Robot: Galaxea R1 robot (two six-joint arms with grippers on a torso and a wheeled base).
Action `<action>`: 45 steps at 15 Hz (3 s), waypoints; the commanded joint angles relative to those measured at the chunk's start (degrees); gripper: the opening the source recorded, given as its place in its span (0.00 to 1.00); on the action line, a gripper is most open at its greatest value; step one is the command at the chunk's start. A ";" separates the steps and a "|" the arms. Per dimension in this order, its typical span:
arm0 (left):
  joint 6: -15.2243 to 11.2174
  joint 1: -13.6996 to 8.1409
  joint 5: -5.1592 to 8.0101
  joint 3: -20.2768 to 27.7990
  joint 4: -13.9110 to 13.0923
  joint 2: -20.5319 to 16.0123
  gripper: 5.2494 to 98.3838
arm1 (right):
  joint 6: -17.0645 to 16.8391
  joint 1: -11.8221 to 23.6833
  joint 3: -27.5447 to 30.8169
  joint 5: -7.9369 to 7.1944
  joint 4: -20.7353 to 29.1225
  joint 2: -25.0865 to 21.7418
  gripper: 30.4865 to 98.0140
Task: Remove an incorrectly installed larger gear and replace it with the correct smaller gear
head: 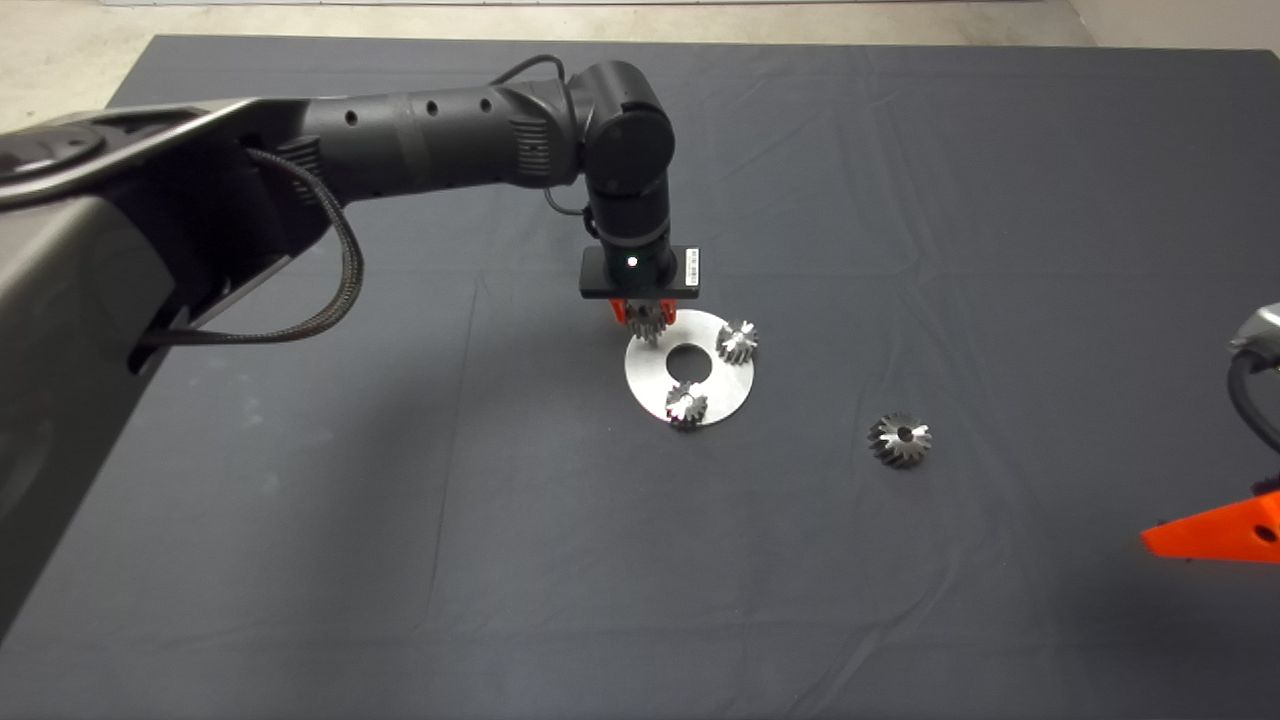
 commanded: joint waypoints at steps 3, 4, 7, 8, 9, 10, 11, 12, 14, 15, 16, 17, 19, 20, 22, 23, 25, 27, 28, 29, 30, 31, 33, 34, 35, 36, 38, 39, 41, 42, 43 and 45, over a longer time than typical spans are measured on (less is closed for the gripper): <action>0.22 0.38 -0.80 0.12 -0.14 0.33 0.32 | 0.49 0.85 0.13 0.04 1.63 0.19 1.00; 0.31 0.33 -0.80 0.12 -0.06 0.33 0.32 | 0.49 0.80 0.13 0.04 1.63 0.19 1.00; 0.39 0.36 -0.80 0.30 1.08 0.33 0.32 | 0.49 0.85 0.13 0.04 1.63 0.19 1.00; 0.39 0.29 -0.84 0.38 1.13 0.33 0.32 | 0.49 0.85 0.13 0.04 1.58 0.10 1.00; 0.39 0.29 -0.90 0.38 1.17 0.33 0.32 | 0.49 0.85 0.13 0.04 1.54 0.10 1.00; 0.39 0.29 -1.38 0.38 1.17 0.33 0.32 | 0.49 0.85 0.13 0.04 1.54 0.10 1.00; 0.39 0.29 -2.39 0.43 1.17 0.33 0.32 | 0.49 0.80 0.13 0.04 1.54 0.06 1.00; 0.39 0.29 -2.90 0.39 1.17 0.33 0.32 | 0.49 0.85 0.13 0.04 1.54 0.01 1.00; 0.39 0.29 -2.91 0.47 1.31 0.33 0.32 | 0.49 0.80 0.13 0.04 1.54 -0.07 1.00; 0.48 0.29 -2.91 0.47 1.92 0.33 0.32 | 0.49 0.76 0.12 0.04 1.54 0.01 1.00; 0.66 0.29 -2.91 0.74 2.67 0.33 0.32 | 0.49 0.76 0.13 -0.05 1.54 0.10 1.00; 0.66 0.29 -2.91 0.88 3.08 0.33 0.32 | 0.49 0.79 0.13 -0.05 1.54 0.10 1.00; 0.66 0.29 -2.82 0.91 3.10 0.33 0.32 | 0.49 0.85 0.13 -0.05 1.54 0.10 1.00; 0.66 0.29 -2.73 1.00 3.10 0.33 0.32 | 0.49 0.85 0.13 -0.05 1.54 0.10 1.00; 0.57 0.29 -2.63 1.07 3.10 0.33 0.32 | 0.49 0.83 0.11 -0.05 1.54 0.10 1.00; 0.66 0.29 -2.56 1.00 3.10 0.33 0.32 | 0.49 0.85 0.13 -0.05 1.54 0.10 1.00; 0.66 0.29 -2.56 1.00 3.10 0.33 0.32 | 0.49 0.85 0.13 0.02 1.54 0.10 1.00; 0.60 0.29 -2.64 1.09 3.10 0.33 0.33 | 0.49 0.85 0.13 -0.05 1.54 0.01 1.00; 0.57 0.29 -2.64 1.09 3.02 0.33 0.33 | 0.49 0.85 0.06 -0.05 1.54 0.01 1.00; 0.49 0.29 -2.64 1.09 2.93 0.33 0.33 | 0.49 0.76 0.12 -0.05 1.54 0.01 1.00; 0.57 0.27 -2.56 1.26 2.93 0.33 0.33 | 0.49 0.78 0.10 -0.05 1.54 0.01 1.00; 0.57 0.12 -2.47 1.70 2.93 0.33 0.36 | 0.49 0.82 0.13 -0.05 1.54 0.01 1.00; 0.64 0.03 -2.48 1.86 2.75 0.33 0.37 | 0.49 0.77 0.11 -0.05 1.54 0.10 1.00; 0.57 -0.68 -2.30 2.71 2.75 0.29 0.39 | 0.49 0.80 0.04 -0.05 1.54 0.10 1.00; 0.57 -1.29 -2.21 3.20 2.75 0.24 0.42 | 0.49 0.77 0.12 -0.05 1.54 0.10 1.00; 0.57 -1.29 -2.03 3.28 2.75 0.24 0.42 | 0.49 0.85 0.12 -0.05 1.54 0.19 1.00; 0.63 -5.70 -1.24 7.63 1.97 -0.87 0.46 | 0.49 0.79 0.04 -0.05 1.54 0.16 1.00; 0.56 -11.07 -1.23 9.98 -0.60 -2.50 0.47 | 0.49 0.85 0.04 -0.14 1.54 0.10 1.00; 0.25 -15.20 -1.62 16.99 -2.52 -7.70 0.48 | 0.49 0.82 0.04 -0.05 1.54 -0.10 1.00; -0.57 -15.88 -1.77 22.01 -2.61 -11.97 0.51 | 0.49 0.84 0.12 -0.22 1.54 -0.42 1.00; -1.31 -16.05 -1.53 27.57 -2.79 -16.63 0.52 | 0.49 0.81 0.13 -0.22 1.54 -0.37 1.00; -2.06 -16.32 -1.15 38.56 -3.33 -27.41 0.56 | 0.49 0.85 0.07 -0.22 1.65 0.21 1.00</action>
